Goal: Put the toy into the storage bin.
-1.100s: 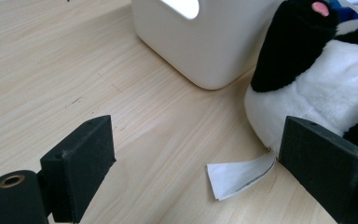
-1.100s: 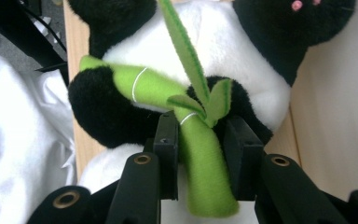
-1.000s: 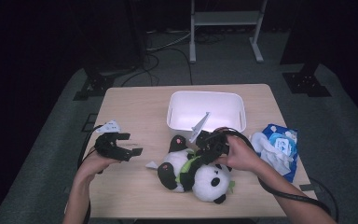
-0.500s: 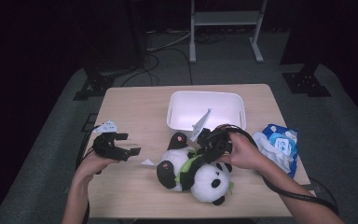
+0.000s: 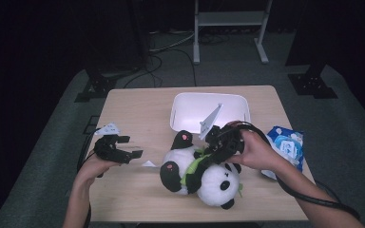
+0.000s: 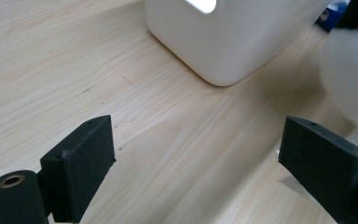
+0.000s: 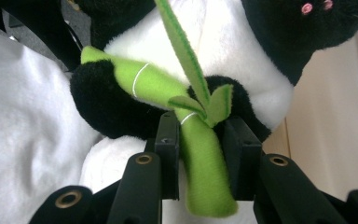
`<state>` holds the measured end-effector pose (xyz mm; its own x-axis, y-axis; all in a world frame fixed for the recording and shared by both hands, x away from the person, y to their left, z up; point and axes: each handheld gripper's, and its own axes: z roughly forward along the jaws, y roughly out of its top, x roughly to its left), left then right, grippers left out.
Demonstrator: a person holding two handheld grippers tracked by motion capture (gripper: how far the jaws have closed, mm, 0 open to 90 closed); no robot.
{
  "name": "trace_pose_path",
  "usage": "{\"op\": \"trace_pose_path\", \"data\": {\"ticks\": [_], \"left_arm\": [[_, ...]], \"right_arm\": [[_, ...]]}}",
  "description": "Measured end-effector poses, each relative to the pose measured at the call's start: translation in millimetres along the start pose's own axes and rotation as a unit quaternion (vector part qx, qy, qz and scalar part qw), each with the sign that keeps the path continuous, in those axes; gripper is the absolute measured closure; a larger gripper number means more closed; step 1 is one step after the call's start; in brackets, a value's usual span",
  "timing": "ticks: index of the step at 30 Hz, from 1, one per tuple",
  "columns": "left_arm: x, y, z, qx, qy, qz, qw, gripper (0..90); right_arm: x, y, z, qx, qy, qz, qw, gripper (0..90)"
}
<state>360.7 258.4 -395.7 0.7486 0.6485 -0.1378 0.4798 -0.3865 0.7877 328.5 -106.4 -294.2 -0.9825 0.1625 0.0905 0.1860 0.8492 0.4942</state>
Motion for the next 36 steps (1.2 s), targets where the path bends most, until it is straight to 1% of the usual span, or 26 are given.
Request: {"op": "trace_pose_path", "data": {"ticks": [4, 11, 17, 25, 28, 30, 33, 36], "left_arm": [[0.3, 0.1, -1.5, -0.001, 0.0, 0.001, 1.0, 9.2], [3.9, -2.5, -4.6, -0.007, 0.004, -0.011, 0.9999, 9.2], [6.9, -4.4, -5.4, -0.006, 0.005, -0.017, 0.9998, 9.2], [12.3, -7.6, -8.6, -0.009, 0.007, -0.028, 0.9995, 9.2], [14.3, -8.5, -10.8, -0.014, 0.008, -0.03, 0.9994, 9.2], [15.6, -9.6, -11.8, -0.017, 0.01, -0.035, 0.9992, 9.2], [19.1, -11.9, -13.2, -0.016, 0.011, -0.038, 0.9991, 9.2], [21.2, -13.3, -14.7, -0.018, 0.014, -0.042, 0.9989, 9.2]], "right_arm": [[3.4, 3.6, -13.7, -0.008, 0.001, -0.005, 1.0, 69.8], [3.2, 11.0, -40.1, -0.011, -0.011, -0.006, 0.9999, 69.8], [-0.9, 18.3, -64.3, -0.019, -0.019, -0.008, 0.9996, 69.8], [-7.9, 33.4, -96.3, -0.02, -0.042, -0.014, 0.9988, 69.8], [-13.3, 39.7, -107.4, -0.016, -0.054, -0.016, 0.9983, 69.9], [-19.1, 42.8, -114.4, -0.015, -0.06, -0.015, 0.998, 69.9], [-31.7, 46.9, -124.4, -0.012, -0.068, -0.011, 0.9976, 69.9], [-47.5, 50.4, -131.6, -0.007, -0.074, -0.006, 0.9972, 69.9]]}}
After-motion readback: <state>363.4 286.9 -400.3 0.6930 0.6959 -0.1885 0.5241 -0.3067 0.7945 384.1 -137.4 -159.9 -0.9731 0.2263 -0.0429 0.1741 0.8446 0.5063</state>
